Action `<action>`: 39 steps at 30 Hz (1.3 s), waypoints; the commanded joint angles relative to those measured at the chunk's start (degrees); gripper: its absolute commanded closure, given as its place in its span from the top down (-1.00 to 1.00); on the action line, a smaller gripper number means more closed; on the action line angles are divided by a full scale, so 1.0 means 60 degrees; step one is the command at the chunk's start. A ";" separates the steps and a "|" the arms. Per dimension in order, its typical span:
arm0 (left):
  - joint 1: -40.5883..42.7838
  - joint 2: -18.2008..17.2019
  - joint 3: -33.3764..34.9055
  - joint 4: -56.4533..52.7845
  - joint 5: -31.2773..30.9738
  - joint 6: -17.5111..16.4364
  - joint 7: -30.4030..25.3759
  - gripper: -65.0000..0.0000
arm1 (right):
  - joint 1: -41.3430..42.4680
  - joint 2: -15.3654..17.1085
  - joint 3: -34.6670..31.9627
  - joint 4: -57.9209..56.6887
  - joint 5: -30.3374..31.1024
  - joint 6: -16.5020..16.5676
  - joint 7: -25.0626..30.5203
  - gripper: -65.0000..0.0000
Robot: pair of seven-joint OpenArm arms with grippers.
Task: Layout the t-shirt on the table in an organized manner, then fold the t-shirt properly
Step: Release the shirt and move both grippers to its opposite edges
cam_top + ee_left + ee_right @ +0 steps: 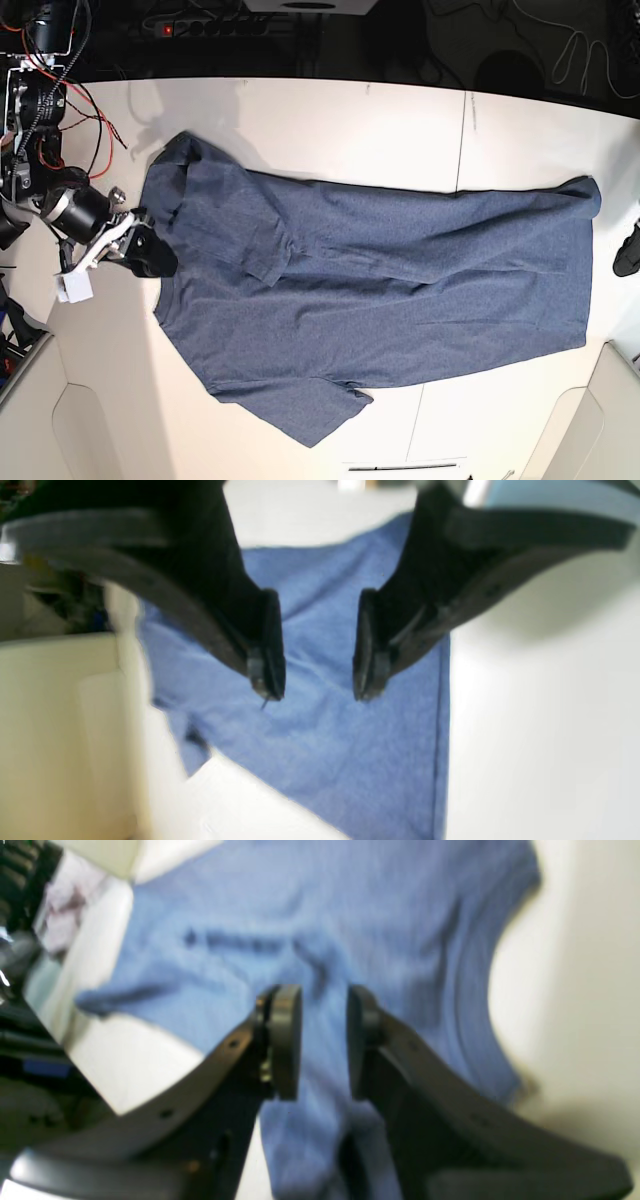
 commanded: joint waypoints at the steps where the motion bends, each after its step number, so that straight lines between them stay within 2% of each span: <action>1: -0.0291 -0.0124 0.0029 0.0149 0.0270 -0.0126 -0.0182 -0.19 | 0.0353 -0.0131 0.0040 0.0175 -0.0015 0.0087 0.0266 -0.64; 2: -0.0463 0.0000 0.0131 0.0149 0.0838 -0.0126 -0.0193 -0.19 | 0.0514 -0.0339 -0.0004 0.0164 -0.0248 0.0084 0.0317 -0.77; 3: -0.0641 0.0106 0.0288 0.0149 0.1235 -0.0126 -0.0262 -0.27 | 0.0670 -0.0525 -0.0084 0.0146 -0.0506 0.0084 0.0401 -0.93; 4: -0.0820 0.0200 0.0514 0.0149 0.1512 -0.0126 -0.0448 -0.40 | 0.0827 -0.0703 -0.0197 0.0113 -0.0809 0.0084 0.0583 -1.00; 7: -0.1384 0.0419 0.1286 0.0149 0.2463 -0.0126 -0.1574 -1.00 | 0.1370 -0.1122 -0.0732 -0.0069 -0.2240 0.0066 0.1286 -1.00; 9: -0.1763 0.0539 0.1803 0.0149 0.3599 -0.0126 -0.2324 -1.00 | 0.1665 -0.1282 -0.1140 -0.0251 -0.3544 -0.0171 0.1727 -1.00; 12: -0.2131 0.0707 0.2696 0.0149 0.5501 -0.0069 -0.2914 -1.00 | 0.1989 -0.1326 -0.1647 -0.0914 -0.4962 -0.1013 0.1818 -1.00; 15: -0.2273 0.0834 0.3770 0.0149 0.6670 0.0925 -0.3446 -1.00 | 0.2248 -0.1330 -0.1767 -0.2084 -0.5278 -0.1362 0.1821 -1.00; 20: -0.2291 0.0885 0.5096 0.0149 0.7453 0.1956 -0.4353 -1.00 | 0.2240 -0.1297 -0.1759 -0.2994 -0.5417 -0.1373 0.2029 -1.00; 24: -0.2295 0.1078 0.5592 0.0149 0.8116 0.2528 -0.4528 -1.00 | 0.2266 -0.1224 -0.1759 -0.3610 -0.6124 -0.1978 0.2062 -1.00; 28: -0.2306 0.1548 0.5606 0.0146 0.8848 0.2922 -0.5220 -1.00 | 0.2280 -0.1042 -0.1759 -0.4127 -0.6386 -0.2397 0.2401 -1.00; 35: -0.2812 0.2433 0.5606 0.0124 0.9213 0.2973 -0.5544 -1.00 | 0.2284 -0.0437 -0.1738 -0.4288 -0.6706 -0.3180 0.2437 -1.00; 39: -0.3453 0.2914 0.5606 -0.0259 0.9242 0.2973 -0.5748 -1.00 | 0.2280 -0.0288 -0.1530 -0.4288 -0.6699 -0.3213 0.2539 -1.00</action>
